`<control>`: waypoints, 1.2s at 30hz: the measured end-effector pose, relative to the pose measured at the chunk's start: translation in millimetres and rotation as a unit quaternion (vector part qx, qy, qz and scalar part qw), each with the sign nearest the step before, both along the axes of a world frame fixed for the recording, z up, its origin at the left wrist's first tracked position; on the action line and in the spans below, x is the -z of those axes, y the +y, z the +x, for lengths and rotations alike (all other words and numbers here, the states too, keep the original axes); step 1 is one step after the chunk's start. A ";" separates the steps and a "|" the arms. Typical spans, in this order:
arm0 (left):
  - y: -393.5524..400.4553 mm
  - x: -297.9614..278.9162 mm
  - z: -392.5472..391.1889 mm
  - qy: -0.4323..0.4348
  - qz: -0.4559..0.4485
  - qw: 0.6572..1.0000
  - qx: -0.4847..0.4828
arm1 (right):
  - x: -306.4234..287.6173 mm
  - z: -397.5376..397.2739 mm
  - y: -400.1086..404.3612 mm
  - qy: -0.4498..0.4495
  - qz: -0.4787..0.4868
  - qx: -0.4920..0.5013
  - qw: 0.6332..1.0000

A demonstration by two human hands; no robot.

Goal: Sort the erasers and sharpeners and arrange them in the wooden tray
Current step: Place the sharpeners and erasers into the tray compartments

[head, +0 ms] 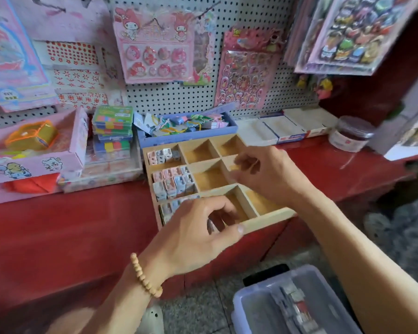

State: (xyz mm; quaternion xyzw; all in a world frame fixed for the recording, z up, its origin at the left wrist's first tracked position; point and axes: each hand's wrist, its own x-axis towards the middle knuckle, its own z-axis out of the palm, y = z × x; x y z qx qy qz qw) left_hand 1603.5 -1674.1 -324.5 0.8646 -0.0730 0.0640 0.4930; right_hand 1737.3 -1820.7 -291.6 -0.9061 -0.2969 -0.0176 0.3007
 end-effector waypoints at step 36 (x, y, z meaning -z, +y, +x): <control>-224.8 333.6 -30.8 0.288 0.263 0.876 0.282 | 430.7 -176.9 -268.2 0.449 0.320 0.622 0.556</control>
